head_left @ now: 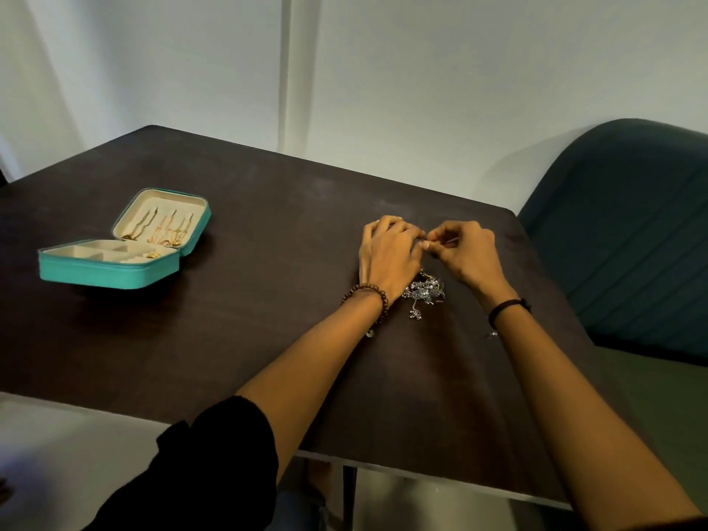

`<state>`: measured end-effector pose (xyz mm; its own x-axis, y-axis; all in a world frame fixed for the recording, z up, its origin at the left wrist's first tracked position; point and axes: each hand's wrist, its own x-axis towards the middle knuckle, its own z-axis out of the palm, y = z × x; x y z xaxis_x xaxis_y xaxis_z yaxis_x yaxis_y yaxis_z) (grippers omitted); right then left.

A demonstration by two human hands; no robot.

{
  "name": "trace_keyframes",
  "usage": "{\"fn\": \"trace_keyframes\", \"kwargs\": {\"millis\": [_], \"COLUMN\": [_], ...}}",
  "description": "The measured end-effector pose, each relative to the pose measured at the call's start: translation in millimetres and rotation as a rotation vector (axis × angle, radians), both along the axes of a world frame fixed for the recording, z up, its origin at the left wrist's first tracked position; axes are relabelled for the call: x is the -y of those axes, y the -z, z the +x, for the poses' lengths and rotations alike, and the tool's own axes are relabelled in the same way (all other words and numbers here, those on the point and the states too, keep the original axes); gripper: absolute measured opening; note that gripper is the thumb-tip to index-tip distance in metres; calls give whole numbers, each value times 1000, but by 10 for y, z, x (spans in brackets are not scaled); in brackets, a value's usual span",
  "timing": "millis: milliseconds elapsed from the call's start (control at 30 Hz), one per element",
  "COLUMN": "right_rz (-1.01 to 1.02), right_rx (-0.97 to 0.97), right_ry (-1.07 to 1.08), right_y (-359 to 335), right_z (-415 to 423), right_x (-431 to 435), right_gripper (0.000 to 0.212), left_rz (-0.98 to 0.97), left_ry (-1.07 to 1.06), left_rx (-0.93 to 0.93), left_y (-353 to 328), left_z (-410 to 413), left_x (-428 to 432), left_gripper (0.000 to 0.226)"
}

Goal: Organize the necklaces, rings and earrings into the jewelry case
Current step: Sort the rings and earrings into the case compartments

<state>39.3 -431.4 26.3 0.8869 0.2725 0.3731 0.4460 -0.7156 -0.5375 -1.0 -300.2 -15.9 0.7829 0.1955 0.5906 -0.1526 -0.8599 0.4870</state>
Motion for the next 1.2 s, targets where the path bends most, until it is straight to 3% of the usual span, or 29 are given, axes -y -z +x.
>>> {"fn": "trace_keyframes", "kwargs": {"millis": [100, 233, 367, 500, 600, 733, 967, 1200], "right_rz": [76, 160, 240, 431, 418, 278, 201, 284], "right_rx": [4, -50, -113, -243, -217, -59, 73, -31], "right_ry": [-18, -29, -114, -248, -313, -324, -416, -441], "right_y": [-39, -86, -189, -270, -304, -338, -365, -289], "right_z": [-142, -384, -653, -955, -1133, -1254, -1371, -1420], "right_x": [38, 65, 58, -15, -123, -292, -668, -1210], "right_gripper": [15, 11, 13, 26, 30, 20, 15, 11], "left_rz": [-107, -204, -314, -504, -582, -624, -466, -183], "left_ry": [25, 99, 118, 103, 78, 37, -25, -203], "left_rx": [24, -113, -171, -113, -76, -26, -43, 37], "left_y": [-79, -188, -266, -296, -303, -322, -380, -509], "left_z": [-173, -413, -616, -880, -1063, -1260, -1599, -1870], "left_x": [14, -77, -178, -281, -346, -475, -860, -1480], "left_gripper": [27, 30, 20, 11, 14, 19, 22, 19]}}
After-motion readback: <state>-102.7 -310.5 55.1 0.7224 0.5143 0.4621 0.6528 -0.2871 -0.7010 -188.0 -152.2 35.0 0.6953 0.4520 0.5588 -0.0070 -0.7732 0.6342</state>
